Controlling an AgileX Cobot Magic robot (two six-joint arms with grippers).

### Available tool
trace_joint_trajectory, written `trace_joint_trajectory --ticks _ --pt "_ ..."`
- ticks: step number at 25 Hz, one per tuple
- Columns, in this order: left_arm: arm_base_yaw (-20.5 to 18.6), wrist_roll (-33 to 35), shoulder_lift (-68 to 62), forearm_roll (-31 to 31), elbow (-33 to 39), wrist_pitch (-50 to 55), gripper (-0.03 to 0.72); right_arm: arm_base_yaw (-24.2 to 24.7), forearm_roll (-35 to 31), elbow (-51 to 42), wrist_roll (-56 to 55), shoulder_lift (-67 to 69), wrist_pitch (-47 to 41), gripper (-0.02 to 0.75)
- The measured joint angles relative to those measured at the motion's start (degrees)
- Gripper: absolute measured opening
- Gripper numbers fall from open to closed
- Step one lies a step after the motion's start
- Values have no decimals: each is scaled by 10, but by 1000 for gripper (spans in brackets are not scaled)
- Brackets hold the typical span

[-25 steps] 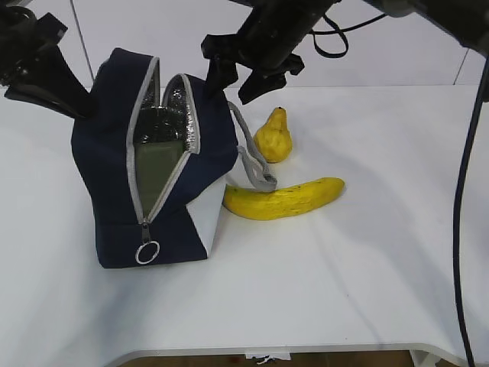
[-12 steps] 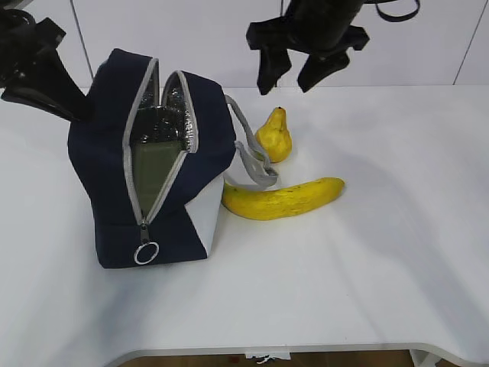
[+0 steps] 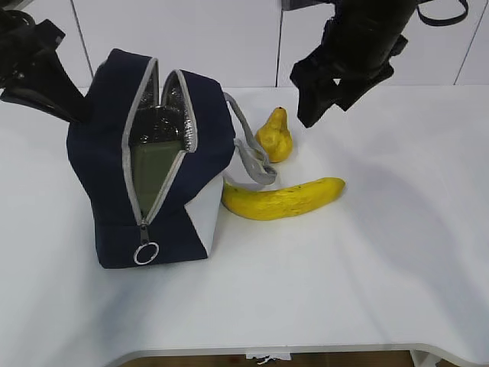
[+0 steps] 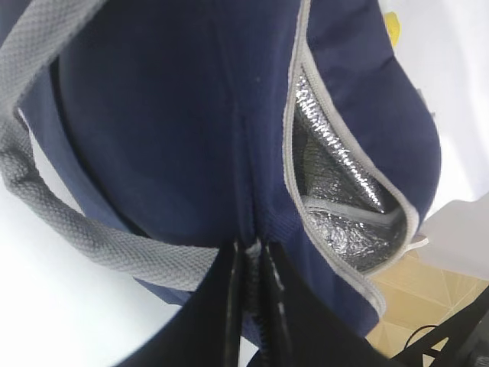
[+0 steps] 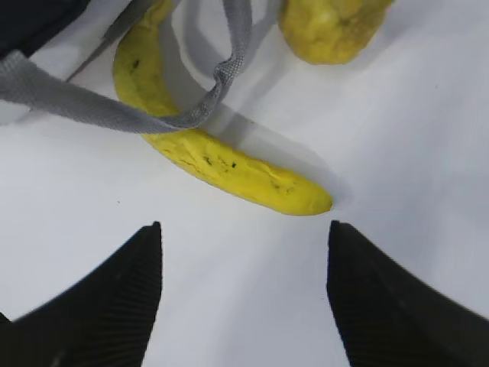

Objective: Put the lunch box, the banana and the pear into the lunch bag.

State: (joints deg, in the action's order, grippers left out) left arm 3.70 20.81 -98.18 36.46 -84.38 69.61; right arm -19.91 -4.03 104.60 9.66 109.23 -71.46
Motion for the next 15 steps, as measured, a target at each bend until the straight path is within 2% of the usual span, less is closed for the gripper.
trace_joint_trajectory --ticks 5,12,15 --pt "0 0 0 -1 0 0 13 0 0 -1 174 1 0 520" --pt "0 0 0 -13 0 0 13 0 3 -1 227 32 0 520" --pt "0 0 0 -20 0 0 13 0 3 -1 312 41 0 520"
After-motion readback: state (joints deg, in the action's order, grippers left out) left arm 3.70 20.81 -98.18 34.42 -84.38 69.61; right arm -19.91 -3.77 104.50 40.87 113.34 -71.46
